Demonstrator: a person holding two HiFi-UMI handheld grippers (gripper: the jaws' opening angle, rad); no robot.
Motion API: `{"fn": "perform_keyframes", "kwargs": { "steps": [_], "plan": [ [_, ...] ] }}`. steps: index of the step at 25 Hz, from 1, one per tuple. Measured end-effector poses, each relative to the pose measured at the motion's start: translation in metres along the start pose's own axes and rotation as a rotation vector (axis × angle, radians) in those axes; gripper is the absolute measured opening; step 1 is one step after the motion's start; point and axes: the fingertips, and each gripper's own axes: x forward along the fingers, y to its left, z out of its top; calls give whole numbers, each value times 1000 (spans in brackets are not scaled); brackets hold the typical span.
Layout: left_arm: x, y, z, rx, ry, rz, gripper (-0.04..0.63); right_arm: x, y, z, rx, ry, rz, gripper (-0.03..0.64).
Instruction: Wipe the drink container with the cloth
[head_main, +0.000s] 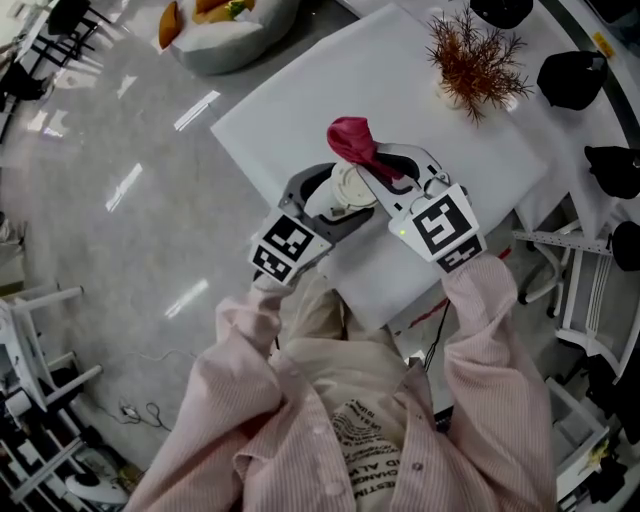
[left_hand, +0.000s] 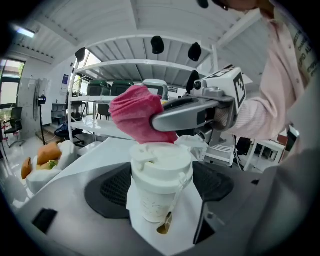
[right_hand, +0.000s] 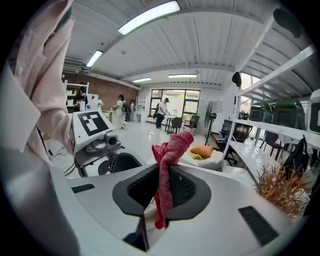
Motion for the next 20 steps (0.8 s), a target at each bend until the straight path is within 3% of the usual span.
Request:
{"fn": "perform_keyframes", "kwargs": {
  "steps": [20],
  "plan": [
    [-1,1,-3,-4,24,-12,373,9,22,-17,42,102,66,42]
  ]
}}
